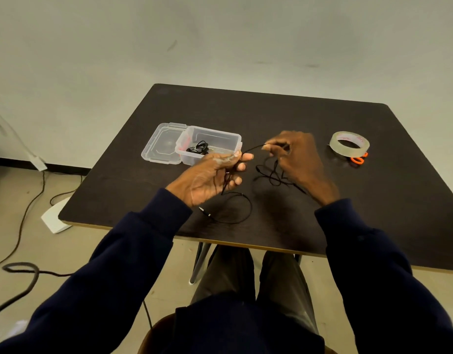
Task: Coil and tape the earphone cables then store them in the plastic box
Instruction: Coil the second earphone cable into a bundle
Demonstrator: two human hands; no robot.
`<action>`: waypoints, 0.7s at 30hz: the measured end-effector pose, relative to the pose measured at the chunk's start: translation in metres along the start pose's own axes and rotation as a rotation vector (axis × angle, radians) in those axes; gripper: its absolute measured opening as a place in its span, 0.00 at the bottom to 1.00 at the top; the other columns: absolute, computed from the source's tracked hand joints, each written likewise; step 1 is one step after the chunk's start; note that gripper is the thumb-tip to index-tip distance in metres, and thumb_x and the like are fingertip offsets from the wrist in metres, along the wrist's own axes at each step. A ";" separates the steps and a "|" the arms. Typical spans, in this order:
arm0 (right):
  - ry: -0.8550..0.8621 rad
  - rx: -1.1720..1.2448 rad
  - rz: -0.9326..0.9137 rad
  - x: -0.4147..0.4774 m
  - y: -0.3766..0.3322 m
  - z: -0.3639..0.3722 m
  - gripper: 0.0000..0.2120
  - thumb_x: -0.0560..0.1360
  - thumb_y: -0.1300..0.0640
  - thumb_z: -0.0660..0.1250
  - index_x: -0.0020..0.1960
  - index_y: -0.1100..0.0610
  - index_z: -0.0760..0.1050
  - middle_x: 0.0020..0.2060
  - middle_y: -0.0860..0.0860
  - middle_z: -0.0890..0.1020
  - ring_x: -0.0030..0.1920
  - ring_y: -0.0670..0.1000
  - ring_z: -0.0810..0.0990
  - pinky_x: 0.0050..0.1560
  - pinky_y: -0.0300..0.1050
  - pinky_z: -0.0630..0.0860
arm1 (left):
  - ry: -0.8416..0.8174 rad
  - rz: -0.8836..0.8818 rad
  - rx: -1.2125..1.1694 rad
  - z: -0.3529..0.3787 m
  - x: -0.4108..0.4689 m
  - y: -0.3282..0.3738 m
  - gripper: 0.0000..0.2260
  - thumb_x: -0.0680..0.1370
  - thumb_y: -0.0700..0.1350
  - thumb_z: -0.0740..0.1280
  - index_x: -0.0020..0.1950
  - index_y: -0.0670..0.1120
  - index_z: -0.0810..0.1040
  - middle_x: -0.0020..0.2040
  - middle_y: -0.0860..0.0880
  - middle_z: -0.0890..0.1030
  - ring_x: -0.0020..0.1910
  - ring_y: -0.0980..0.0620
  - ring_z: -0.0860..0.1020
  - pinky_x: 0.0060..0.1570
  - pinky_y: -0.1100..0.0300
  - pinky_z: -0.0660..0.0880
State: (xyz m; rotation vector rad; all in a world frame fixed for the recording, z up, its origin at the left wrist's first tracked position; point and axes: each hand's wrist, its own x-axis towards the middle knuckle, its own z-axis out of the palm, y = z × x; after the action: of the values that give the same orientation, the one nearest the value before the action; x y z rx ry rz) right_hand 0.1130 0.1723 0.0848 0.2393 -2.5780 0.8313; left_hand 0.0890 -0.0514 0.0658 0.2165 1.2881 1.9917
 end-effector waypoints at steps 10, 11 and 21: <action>-0.013 -0.094 -0.305 -0.002 -0.021 0.005 0.11 0.77 0.62 0.73 0.59 0.58 0.85 0.44 0.56 0.86 0.44 0.57 0.80 0.42 0.54 0.78 | 0.104 0.094 0.170 0.014 0.010 0.006 0.12 0.86 0.44 0.62 0.57 0.42 0.85 0.34 0.53 0.77 0.28 0.58 0.72 0.26 0.68 0.65; 0.013 -0.105 -0.254 0.000 -0.017 0.003 0.09 0.77 0.62 0.73 0.57 0.58 0.86 0.44 0.56 0.87 0.45 0.58 0.81 0.42 0.57 0.79 | 0.097 0.105 0.175 0.012 0.008 0.007 0.12 0.86 0.46 0.62 0.57 0.42 0.84 0.34 0.53 0.77 0.28 0.57 0.73 0.27 0.67 0.67; -0.054 -0.159 -0.359 -0.013 -0.015 0.012 0.25 0.78 0.61 0.72 0.74 0.61 0.72 0.63 0.59 0.81 0.62 0.59 0.80 0.63 0.53 0.77 | 0.061 0.082 -0.030 0.019 0.008 0.013 0.10 0.85 0.44 0.62 0.55 0.41 0.81 0.33 0.52 0.73 0.26 0.59 0.69 0.25 0.68 0.66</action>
State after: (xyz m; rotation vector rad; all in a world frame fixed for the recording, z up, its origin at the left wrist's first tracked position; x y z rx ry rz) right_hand 0.1251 0.1535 0.0782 0.6598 -2.5246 0.4935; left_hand 0.0860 -0.0354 0.0837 0.1979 1.3051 2.1005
